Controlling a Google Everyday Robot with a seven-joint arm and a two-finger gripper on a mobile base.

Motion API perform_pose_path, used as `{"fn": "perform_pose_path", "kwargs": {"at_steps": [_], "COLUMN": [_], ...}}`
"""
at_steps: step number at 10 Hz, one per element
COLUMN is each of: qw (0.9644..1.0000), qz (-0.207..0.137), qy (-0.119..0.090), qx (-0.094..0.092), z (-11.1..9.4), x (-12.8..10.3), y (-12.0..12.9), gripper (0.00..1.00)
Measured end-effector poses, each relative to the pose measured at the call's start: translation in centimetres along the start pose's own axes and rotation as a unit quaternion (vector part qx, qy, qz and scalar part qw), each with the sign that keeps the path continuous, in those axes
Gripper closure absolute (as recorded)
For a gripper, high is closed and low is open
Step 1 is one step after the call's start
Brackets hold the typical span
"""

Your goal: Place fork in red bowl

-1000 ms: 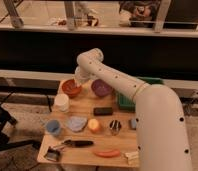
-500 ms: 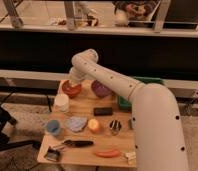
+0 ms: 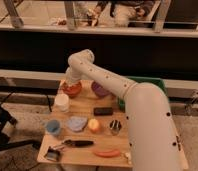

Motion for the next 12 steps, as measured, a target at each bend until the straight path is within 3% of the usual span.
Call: {"fn": "perform_pose_path", "kwargs": {"at_steps": [6, 12], "qw": [0.9993, 0.9991], "qz": [0.029, 0.026], "qy": [0.023, 0.028], "qx": [0.01, 0.017], "z": [0.7, 1.2], "x": [3.3, 3.1], "y": [0.1, -0.7], "gripper": [1.0, 1.0]}}
